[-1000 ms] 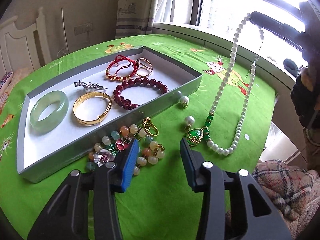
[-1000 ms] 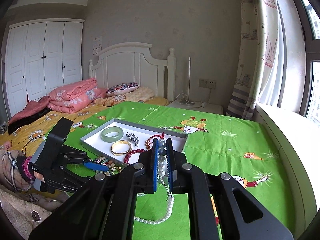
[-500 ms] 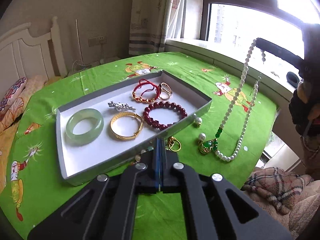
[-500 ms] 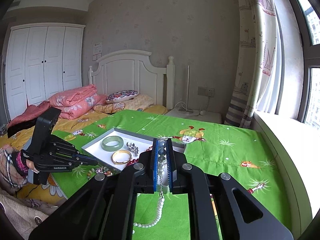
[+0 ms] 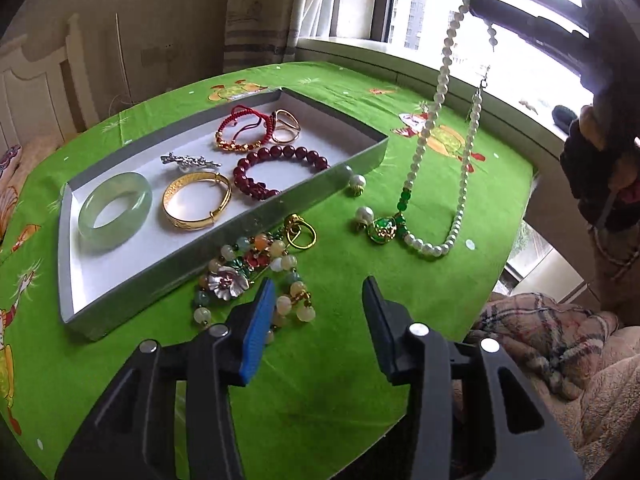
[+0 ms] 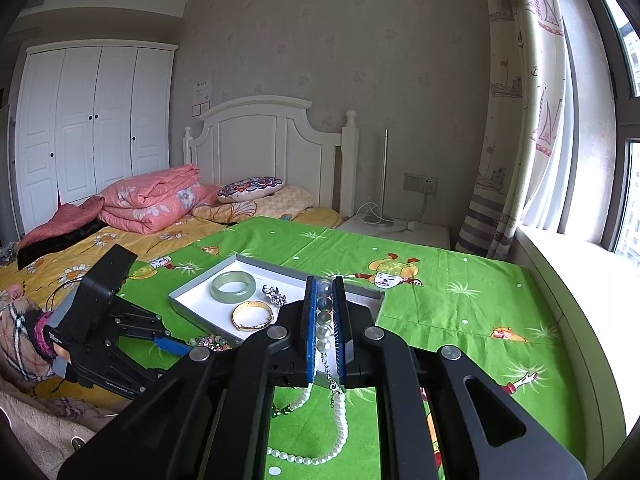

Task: Organize jewelry
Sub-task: 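Hold the pearl necklace up with the right tool while the left tool grasps the multicolour bead bracelet, then lower the pearl necklace and bead bracelet into the tray and open both tools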

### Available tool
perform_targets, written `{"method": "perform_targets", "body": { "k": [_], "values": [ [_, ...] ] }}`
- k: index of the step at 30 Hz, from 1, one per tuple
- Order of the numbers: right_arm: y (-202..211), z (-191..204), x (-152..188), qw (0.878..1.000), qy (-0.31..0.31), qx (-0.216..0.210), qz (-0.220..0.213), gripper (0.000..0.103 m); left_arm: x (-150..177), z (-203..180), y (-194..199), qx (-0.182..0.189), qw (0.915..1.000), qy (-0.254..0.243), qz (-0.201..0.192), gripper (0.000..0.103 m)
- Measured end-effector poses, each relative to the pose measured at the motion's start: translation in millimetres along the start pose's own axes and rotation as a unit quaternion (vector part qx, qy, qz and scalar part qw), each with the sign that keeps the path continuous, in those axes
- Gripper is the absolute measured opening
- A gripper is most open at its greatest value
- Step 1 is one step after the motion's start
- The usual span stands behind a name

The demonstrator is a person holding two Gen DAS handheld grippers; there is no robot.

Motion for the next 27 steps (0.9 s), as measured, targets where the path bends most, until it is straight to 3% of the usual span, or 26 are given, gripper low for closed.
{"method": "perform_targets", "body": {
  "k": [2,5,6,13,27],
  "values": [
    [0.3,-0.6,0.8,1.000,-0.003,0.000,0.001,0.010,4.4,3.3,-9.1,-0.027,0.9994,-0.018,0.009,0.032],
    [1.6,-0.2,-1.4,1.000,-0.001,0.000,-0.002,0.010,1.8,6.8,-8.6,-0.021,0.9997,-0.005,0.006,0.012],
    [2.1,0.3,-4.0,1.000,0.001,0.000,-0.005,0.010,0.6,7.7,-6.1,-0.013,0.9999,0.004,0.002,0.010],
    [0.5,13.0,-32.6,0.999,0.013,-0.015,-0.033,0.010,-36.2,37.9,31.7,0.024,0.9917,0.109,-0.064,0.009],
    [-9.4,36.2,-82.0,0.995,0.058,-0.027,-0.072,0.010,-88.9,66.8,78.7,-0.013,0.9886,0.090,-0.120,0.009]
  ]
}}
Point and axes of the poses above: each gripper's, at about its wrist camera, not at the fingertips, and y roughly against the way its jaws point, z to its left, x to its underside, the point moved 10 cm from there along -y, roughly the way its jaws point, and after that the axes turned 15 degrees about -z, right-handed, at the moved point
